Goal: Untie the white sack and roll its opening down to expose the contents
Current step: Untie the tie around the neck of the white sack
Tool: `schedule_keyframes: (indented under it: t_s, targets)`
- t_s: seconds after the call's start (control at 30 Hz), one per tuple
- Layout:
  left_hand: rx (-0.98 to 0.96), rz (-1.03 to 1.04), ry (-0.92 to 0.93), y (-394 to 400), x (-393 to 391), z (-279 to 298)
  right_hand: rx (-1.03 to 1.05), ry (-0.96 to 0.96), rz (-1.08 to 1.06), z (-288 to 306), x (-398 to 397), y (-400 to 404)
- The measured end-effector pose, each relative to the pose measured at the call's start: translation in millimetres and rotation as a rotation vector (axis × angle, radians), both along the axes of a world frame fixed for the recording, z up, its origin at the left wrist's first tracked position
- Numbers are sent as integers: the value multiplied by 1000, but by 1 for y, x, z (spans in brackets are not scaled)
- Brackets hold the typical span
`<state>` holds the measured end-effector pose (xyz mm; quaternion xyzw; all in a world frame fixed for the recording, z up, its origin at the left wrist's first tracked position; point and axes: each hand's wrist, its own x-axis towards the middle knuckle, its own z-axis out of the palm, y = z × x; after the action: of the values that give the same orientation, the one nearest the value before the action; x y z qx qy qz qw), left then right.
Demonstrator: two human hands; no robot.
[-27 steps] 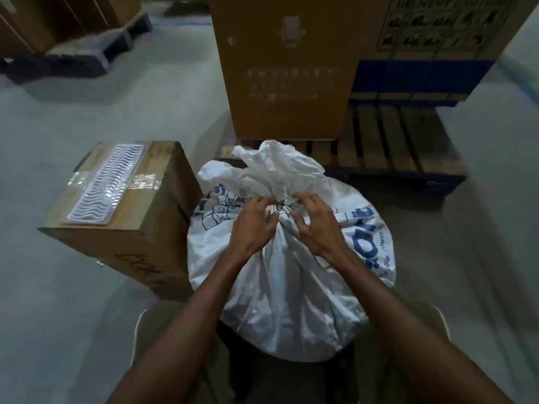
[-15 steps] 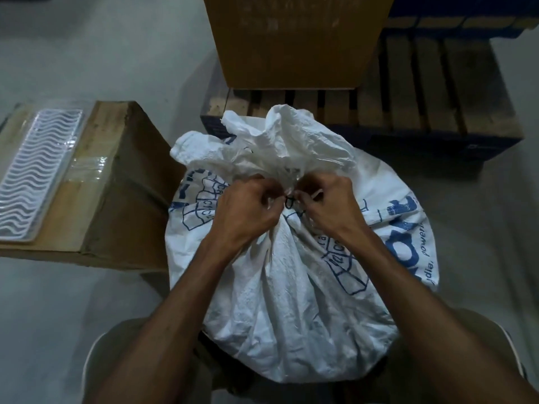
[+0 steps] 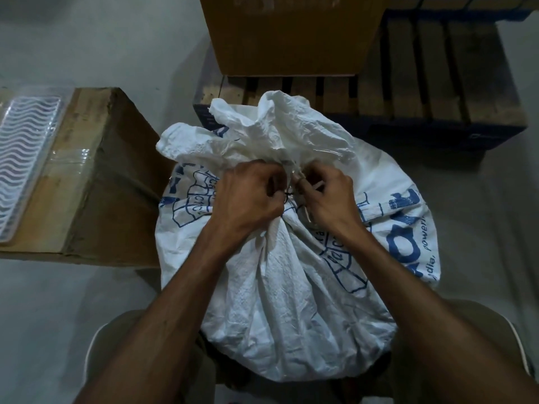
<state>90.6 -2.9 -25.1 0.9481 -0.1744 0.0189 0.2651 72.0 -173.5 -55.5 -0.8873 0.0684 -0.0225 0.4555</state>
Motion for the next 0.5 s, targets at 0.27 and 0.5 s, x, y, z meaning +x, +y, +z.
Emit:
schedule_keyframes:
  t_s: [0.27, 0.5]
  targets:
    - [-59, 66, -19, 6, -8, 0, -133, -313, 28, 14, -11, 6]
    - [-202, 138, 156, 6, -1, -3, -6, -83, 87, 4, -12, 10]
